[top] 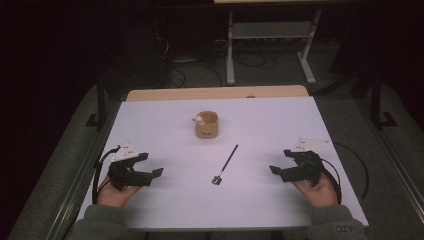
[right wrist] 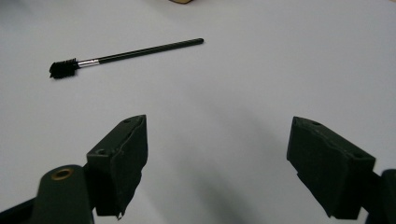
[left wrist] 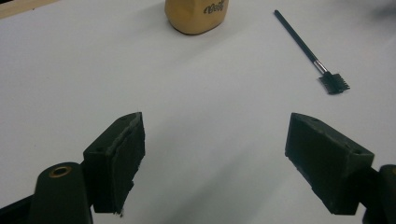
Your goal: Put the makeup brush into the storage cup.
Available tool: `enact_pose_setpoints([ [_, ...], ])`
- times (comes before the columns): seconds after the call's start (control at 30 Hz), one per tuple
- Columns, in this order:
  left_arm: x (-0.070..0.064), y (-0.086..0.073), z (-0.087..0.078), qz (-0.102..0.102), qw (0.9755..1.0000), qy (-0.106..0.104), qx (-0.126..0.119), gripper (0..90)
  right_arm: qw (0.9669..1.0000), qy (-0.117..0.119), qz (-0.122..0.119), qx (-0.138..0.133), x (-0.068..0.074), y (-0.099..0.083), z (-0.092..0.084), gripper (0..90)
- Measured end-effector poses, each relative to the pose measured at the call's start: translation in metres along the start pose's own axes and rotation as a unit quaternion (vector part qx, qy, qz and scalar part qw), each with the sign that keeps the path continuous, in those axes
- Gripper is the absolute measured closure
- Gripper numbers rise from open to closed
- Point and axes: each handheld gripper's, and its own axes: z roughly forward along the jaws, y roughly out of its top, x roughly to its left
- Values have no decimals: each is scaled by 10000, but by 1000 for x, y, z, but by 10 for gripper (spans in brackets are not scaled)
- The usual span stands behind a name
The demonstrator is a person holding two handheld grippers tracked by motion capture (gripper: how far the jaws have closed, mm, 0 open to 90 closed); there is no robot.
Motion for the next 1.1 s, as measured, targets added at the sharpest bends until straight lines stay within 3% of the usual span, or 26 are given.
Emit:
enact_pose_setpoints([
  [0.17, -2, 0, 1, -75, 9999, -30, -65, 196, 10000, -6, 3, -2, 1, 1, 0, 198],
  [0.37, -6, 3, 3, -22, 10000, -75, -59, 202, 10000, 4, 20, 9, 2, 1, 0, 200],
  [0.4, -5, 3, 3, 76, 9999, -84, 1, 203, 10000, -1, 14, 1, 2, 1, 0, 200],
  [0.6, -11, 8, 7, 26, 9999, -151, -18, 217, 10000, 8, 1, -8, 2, 2, 0, 201],
  [0.7, -15, 13, 11, 32, 9998, -209, -25, 235, 10000, -7, -9, -2, 2, 3, -1, 203],
  [0.97, -35, 38, 31, 367, 9984, -388, 168, 282, 10000, -13, -40, 39, 3, 4, 1, 206],
  [1.1, -41, 47, 45, 330, 9980, -515, 185, 313, 10000, -14, -39, 71, 4, 5, 2, 208],
])
